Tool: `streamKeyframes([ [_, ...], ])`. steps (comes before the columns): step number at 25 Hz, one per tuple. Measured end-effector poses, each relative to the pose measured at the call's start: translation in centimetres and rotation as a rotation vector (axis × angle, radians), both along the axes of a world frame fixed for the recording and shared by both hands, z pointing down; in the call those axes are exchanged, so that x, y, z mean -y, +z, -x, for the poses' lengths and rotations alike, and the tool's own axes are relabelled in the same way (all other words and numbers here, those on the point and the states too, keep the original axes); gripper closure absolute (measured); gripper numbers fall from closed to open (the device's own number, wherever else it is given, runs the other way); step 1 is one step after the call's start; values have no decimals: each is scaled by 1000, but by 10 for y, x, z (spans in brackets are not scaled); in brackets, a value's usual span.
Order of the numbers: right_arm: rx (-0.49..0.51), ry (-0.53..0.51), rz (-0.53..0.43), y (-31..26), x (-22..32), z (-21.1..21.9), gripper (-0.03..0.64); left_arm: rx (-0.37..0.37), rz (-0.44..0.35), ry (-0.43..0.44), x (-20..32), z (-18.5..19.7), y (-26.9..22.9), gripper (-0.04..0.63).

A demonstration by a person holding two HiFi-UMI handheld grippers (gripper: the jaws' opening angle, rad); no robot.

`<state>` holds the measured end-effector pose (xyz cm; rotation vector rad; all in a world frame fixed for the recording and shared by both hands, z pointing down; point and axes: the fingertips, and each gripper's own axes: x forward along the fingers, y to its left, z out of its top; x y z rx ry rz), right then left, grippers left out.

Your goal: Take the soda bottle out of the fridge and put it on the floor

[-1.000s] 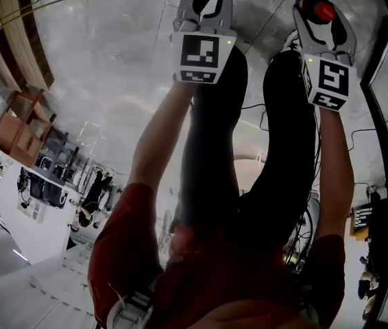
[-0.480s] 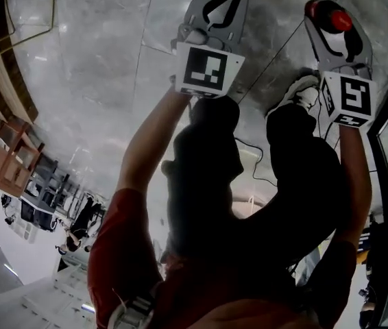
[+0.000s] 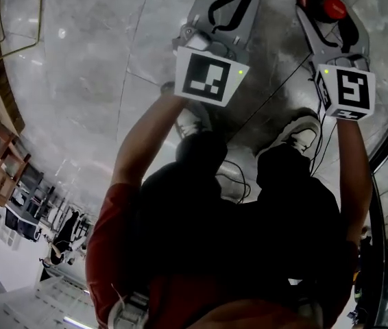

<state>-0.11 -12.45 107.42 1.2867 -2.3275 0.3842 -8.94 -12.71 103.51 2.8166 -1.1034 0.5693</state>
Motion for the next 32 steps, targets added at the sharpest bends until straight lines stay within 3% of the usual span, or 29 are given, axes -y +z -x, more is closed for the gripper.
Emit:
streamKeyframes([
  [3, 30, 9, 6, 9, 11, 6, 319, -38, -9, -18, -3, 5, 7, 595],
  [7, 54, 26, 20, 24, 24, 15, 319, 2, 16, -14, -19, 15, 28, 596],
  [12, 29, 13, 4, 29, 27, 22, 319, -40, 15, -37, -25, 19, 24, 596],
  [32, 58, 42, -68, 29, 21, 24, 316, -22, 42, -35, -33, 25, 34, 595],
])
